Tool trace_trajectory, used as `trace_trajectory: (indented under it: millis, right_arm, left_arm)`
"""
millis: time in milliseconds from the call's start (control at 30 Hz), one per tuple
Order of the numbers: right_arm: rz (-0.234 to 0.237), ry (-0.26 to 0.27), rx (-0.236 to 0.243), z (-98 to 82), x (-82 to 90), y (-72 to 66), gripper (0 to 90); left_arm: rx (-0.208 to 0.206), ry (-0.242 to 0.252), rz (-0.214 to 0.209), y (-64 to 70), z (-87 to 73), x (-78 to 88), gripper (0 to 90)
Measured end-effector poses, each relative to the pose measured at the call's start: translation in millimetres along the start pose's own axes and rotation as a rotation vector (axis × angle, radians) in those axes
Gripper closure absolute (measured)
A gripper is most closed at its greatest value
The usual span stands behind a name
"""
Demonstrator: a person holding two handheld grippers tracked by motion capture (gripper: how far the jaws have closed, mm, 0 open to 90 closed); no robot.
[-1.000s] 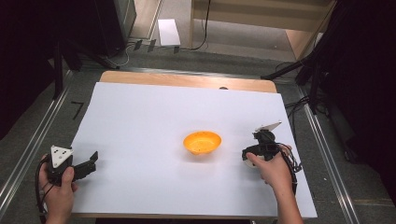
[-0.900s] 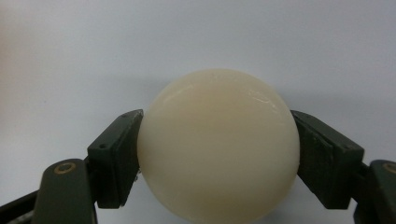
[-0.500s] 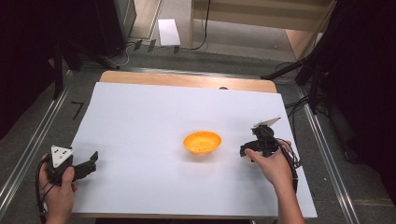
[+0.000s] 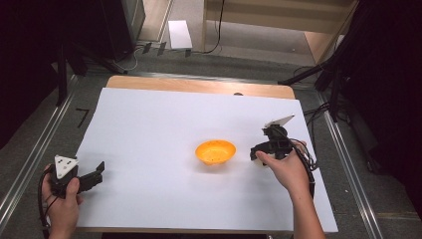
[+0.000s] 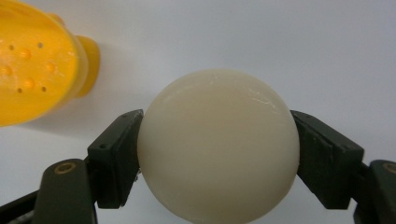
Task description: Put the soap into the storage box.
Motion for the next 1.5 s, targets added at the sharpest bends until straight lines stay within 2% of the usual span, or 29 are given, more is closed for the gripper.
trace_trajectory:
  millis: [433,833,1500]
  right_arm:
    - [-0.003,0.006,0.048,8.2,17.9,-24.7,23.3]
    - [-0.006,0.008,0.089,15.4,26.2,-47.7,23.3]
    - [-0.003,-0.005,0.155,24.4,19.9,-82.6,23.3]
  left_arm:
    - [-0.001,-0.002,0.000,0.1,0.1,0.0,14.1]
    - [0.000,0.000,0.001,0.2,0.3,-0.5,14.1]
    - [0.000,-0.001,0.000,0.3,0.4,-0.8,14.1]
Point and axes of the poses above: each handheld gripper's, and its own axes: x roughly backward along the jaws, z roughly out of its top, y roughly to its right, the point moved 1 cm from there along -x, roughly forward along the jaws, and after that the axes turned 15 degrees about -y, right-handed, at the moved point
